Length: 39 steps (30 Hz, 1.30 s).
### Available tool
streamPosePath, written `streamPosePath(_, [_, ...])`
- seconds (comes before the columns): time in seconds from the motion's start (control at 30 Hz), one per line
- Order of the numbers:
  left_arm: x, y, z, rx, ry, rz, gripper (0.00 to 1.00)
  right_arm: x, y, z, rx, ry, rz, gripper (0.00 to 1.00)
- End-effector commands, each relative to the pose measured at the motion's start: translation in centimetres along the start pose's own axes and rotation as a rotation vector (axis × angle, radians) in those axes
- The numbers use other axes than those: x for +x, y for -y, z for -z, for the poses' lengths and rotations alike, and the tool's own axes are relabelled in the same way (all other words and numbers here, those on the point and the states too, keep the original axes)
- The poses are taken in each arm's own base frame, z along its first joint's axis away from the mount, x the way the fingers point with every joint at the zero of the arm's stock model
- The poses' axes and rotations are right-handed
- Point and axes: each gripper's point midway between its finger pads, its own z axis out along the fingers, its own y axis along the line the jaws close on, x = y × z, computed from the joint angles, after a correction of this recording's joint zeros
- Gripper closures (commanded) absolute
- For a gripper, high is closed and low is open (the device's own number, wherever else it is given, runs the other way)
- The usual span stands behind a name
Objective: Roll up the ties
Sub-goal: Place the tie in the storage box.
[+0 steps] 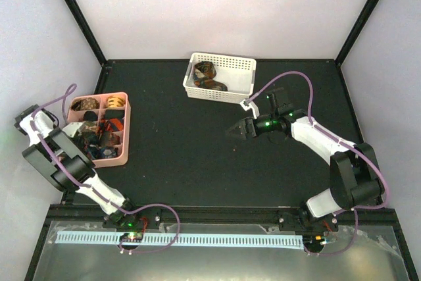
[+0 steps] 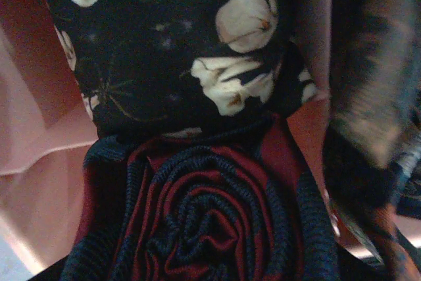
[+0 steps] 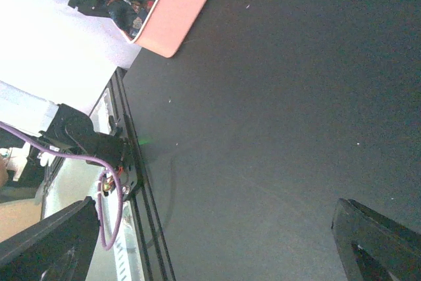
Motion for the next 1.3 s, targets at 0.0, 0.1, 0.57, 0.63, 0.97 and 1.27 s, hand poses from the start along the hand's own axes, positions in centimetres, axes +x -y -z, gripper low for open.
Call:
streamPosePath(0.0, [-0.1, -0.5, -1.5, -0.015, -0.012, 0.005, 0.83, -0.2, 0.3, 0.2, 0.017, 0.005, 0.015, 0.01])
streamPosePath(0.1, [0.2, -0.1, -2.4, -0.012, -0.026, 0.003, 0.83, -0.2, 0.3, 0.1, 0.019, 0.003, 0.014, 0.0])
streamPosePath(0.57, [-0.4, -0.1, -6.7, -0.031, -0.061, 0.013, 0.62, 0.0, 0.3, 0.3, 0.03, -0.001, 0.018, 0.0])
streamPosePath(0.63, [-0.6, -0.1, -6.4, -0.04, -0.054, 0.012, 0.56, 0.0, 0.3, 0.3, 0.032, -0.001, 0.022, 0.01])
streamPosePath(0.97, [-2.2, -1.2, -1.9, -0.106, 0.017, -0.001, 0.26, -0.1, 0.0, 0.4, 0.021, 0.002, 0.027, 0.0])
streamPosePath(1.27, [-2.7, -1.4, 1.7, -0.142, 0.05, -0.015, 0.13, -0.1, -0.3, 0.5, 0.014, 0.006, 0.036, 0.01])
